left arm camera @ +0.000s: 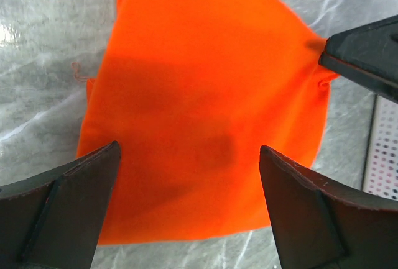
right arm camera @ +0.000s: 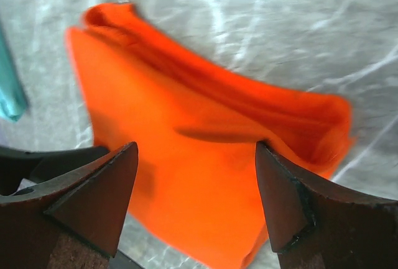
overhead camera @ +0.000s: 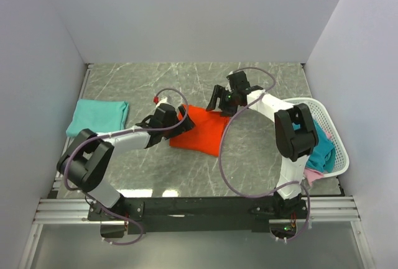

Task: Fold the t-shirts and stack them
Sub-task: Fold the tshirt

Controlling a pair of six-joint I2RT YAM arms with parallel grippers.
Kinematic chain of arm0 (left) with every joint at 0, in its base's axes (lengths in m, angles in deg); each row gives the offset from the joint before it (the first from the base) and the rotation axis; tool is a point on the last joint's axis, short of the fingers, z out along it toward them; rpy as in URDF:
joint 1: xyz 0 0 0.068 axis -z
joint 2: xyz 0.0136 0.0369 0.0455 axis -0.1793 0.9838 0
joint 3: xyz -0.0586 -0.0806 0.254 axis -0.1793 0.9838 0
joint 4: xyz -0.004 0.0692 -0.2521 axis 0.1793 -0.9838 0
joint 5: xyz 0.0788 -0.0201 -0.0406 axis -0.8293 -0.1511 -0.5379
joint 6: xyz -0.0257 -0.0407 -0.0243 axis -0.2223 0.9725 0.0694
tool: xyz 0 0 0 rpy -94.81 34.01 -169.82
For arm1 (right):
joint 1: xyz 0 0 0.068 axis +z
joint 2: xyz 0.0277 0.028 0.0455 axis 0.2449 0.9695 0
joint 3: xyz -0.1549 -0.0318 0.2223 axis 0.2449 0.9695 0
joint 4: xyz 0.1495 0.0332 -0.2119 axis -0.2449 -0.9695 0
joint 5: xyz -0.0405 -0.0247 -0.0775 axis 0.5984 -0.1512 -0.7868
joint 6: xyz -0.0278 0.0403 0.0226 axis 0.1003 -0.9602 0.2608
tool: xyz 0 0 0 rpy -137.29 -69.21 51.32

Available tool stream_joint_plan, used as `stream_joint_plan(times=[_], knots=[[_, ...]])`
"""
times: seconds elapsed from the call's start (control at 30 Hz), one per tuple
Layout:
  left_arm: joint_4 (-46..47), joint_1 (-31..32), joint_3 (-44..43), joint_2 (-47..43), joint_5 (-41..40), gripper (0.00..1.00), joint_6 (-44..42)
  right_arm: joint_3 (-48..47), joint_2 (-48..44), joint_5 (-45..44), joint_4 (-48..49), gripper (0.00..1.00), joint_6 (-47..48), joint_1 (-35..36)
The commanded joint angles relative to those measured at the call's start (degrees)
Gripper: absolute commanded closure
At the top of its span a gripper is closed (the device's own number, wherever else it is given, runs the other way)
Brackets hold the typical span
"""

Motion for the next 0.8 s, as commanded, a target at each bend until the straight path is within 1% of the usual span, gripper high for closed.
stream_joint_plan(times=[0.0,0.13,0.23,0.37,0.47,0.53,0.57,0.6,0.63,0.67,0.7,0.77], knots=[[3.12,0.24,0.94,1.36,1.34,0.01,-0.24,-1.15,2.91,-0.79,0.80,0.18,0.41,-1.22],[3.56,0.24,1.99,2.07,2.21,0.01,0.64,-1.15,6.51,0.44,1.86,0.18,0.33,-1.66],[3.39,0.32,2.96,1.02,2.22,0.01,1.08,-1.32,8.54,1.85,3.09,0.18,0.15,-1.83],[1.02,0.59,2.61,-2.23,0.64,0.00,0.29,-4.04,8.81,1.85,0.29,0.18,1.47,-2.01],[-2.41,1.02,1.73,-6.27,-2.17,0.01,-0.68,-5.36,4.51,0.36,-2.35,0.18,3.57,-1.92],[-3.82,1.20,1.64,-10.04,-3.84,0.01,-1.12,-5.02,-1.19,-3.58,-4.54,0.18,4.19,-1.92],[-5.04,1.20,1.99,-11.28,-5.59,0.01,-2.16,-4.58,-3.48,-5.42,-5.34,0.15,4.37,-1.49],[-5.58,1.20,2.34,-12.42,-6.48,0.01,-2.61,-3.96,-8.37,-7.62,-5.95,0.13,4.63,-1.31],[-6.02,1.20,2.52,-14.26,-8.31,0.01,-2.70,-1.87,-11.29,-10.86,-6.48,0.12,4.55,-0.87],[-8.63,1.12,2.78,-14.89,-11.64,0.01,-2.79,-0.11,-14.19,-12.37,-6.23,0.11,4.11,-0.26],[-9.61,1.03,2.61,-15.24,-13.24,0.01,-2.88,1.82,-20.14,-13.43,-5.88,0.11,3.76,0.18],[-11.02,0.42,1.91,-15.34,-14.48,0.01,-3.84,7.89,-26.23,-14.41,-4.56,0.11,2.53,0.54]])
